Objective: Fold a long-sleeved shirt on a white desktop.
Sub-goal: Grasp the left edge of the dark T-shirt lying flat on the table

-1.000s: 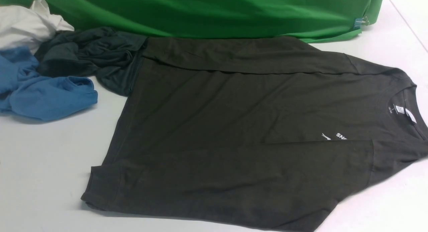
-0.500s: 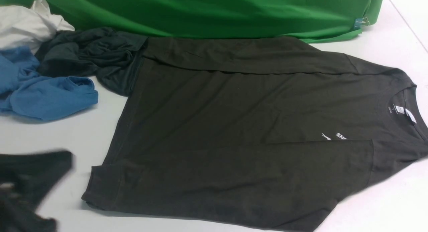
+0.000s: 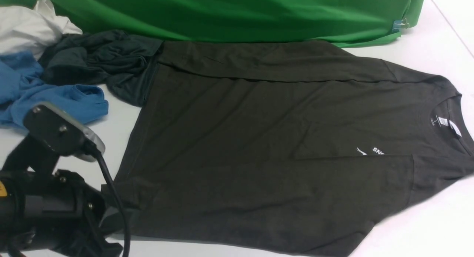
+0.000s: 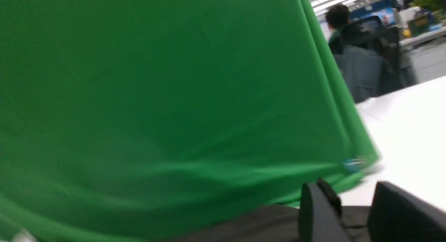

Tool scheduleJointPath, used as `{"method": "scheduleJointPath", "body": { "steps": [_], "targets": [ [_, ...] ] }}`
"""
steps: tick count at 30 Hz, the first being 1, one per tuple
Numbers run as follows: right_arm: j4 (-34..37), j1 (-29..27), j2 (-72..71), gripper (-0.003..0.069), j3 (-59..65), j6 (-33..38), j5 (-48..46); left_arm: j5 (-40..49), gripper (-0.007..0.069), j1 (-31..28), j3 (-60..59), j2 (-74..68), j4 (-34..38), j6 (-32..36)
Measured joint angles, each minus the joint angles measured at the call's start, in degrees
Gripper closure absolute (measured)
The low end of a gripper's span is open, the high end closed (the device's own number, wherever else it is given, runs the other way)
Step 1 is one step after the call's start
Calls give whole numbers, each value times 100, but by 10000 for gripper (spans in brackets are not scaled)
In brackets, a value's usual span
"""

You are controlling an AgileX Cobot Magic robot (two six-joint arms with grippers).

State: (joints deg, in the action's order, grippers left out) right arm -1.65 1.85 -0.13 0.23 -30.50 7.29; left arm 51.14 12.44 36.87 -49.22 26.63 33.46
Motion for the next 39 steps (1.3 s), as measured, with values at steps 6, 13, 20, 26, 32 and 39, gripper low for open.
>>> {"method": "scheduleJointPath", "body": {
  "steps": [6,13,20,26,32,39],
  "targets": [
    [32,1025,746,500,-1272,296,-1924,446,603,0,332,-209,-69,59],
    [22,3635,3060,510,-4324,2269,-5549,712,603,0,839,-1282,-88,588],
    [-302,5476,3852,502,-5099,2724,-6245,641,599,0,970,-2659,-498,810],
    [-452,5922,3858,491,-5131,2724,-6435,-130,514,-123,1296,-3362,-1169,860],
    [-768,5938,3858,469,-5131,2387,-6690,-540,330,-469,1856,-4019,-1307,1101],
    [-1537,5938,3858,459,-5131,1536,-7092,-431,214,-596,2039,-4646,-1523,2039]
  ]
}}
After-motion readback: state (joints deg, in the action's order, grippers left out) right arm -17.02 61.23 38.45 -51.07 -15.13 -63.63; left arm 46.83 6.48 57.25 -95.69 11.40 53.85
